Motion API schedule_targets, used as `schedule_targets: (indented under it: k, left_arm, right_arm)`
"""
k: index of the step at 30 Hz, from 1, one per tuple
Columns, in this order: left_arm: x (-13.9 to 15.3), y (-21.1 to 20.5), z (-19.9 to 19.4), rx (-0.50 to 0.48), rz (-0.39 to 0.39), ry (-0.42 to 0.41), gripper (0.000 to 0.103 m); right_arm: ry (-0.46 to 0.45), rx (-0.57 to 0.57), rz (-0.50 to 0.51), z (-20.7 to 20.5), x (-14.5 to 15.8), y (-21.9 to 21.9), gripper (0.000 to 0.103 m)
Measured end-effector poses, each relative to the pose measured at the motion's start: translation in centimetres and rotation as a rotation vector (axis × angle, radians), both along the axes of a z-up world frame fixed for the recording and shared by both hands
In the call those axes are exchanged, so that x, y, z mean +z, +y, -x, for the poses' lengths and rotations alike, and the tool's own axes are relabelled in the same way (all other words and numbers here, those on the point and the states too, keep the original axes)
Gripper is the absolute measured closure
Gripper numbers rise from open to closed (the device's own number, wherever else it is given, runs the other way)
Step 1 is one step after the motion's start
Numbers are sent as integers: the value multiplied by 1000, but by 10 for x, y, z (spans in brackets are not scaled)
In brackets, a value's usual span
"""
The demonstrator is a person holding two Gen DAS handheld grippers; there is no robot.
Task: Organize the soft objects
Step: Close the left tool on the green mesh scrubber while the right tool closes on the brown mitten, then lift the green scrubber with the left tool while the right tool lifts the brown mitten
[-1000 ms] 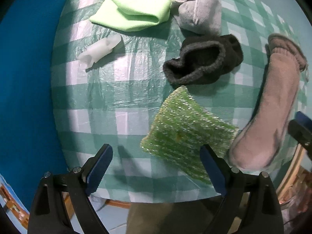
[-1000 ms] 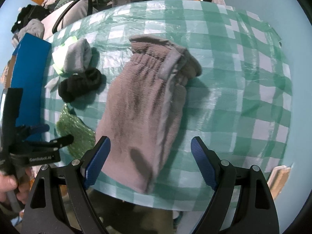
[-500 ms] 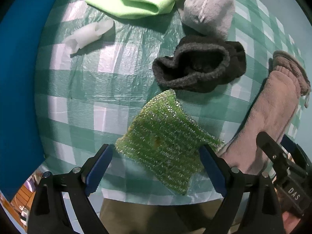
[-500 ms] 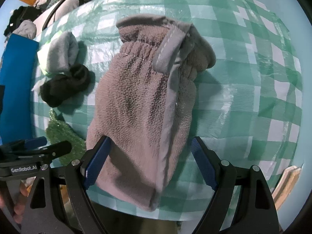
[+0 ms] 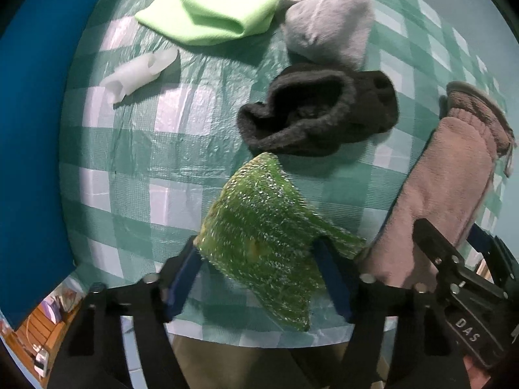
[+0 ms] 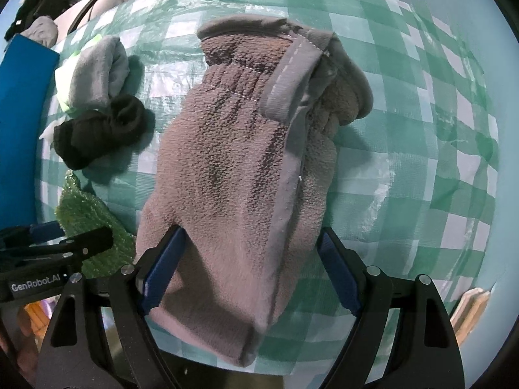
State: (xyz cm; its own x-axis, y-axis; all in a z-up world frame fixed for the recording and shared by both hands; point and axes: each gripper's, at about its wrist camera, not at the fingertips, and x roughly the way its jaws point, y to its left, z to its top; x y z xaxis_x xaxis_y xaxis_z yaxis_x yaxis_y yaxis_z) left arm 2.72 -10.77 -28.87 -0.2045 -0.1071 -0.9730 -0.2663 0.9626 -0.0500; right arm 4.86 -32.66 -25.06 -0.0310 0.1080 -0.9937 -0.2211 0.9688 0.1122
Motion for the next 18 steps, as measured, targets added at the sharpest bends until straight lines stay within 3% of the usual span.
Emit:
schedule_targets:
  k: [1,5,10,13,18]
  left_arm:
    - [1,-2,0,-3,2,-5,44]
    - [8,-3,-5,9,45,-11,76]
    - [13,4,-4,15,71,-28,80]
    - [23,7,-2,6,75,-46,81]
    - [37,16,2,-17,77,-77,81]
  right_arm:
    - [-4,8,-1,2,1,6,33]
    - [-13,33,-13,7,5,21,47]
    - [-22,38,-57,11,13,29,77]
    - [-35,35,-78,15,22,31,84]
    - [-56,35,-90,23,36,34,86]
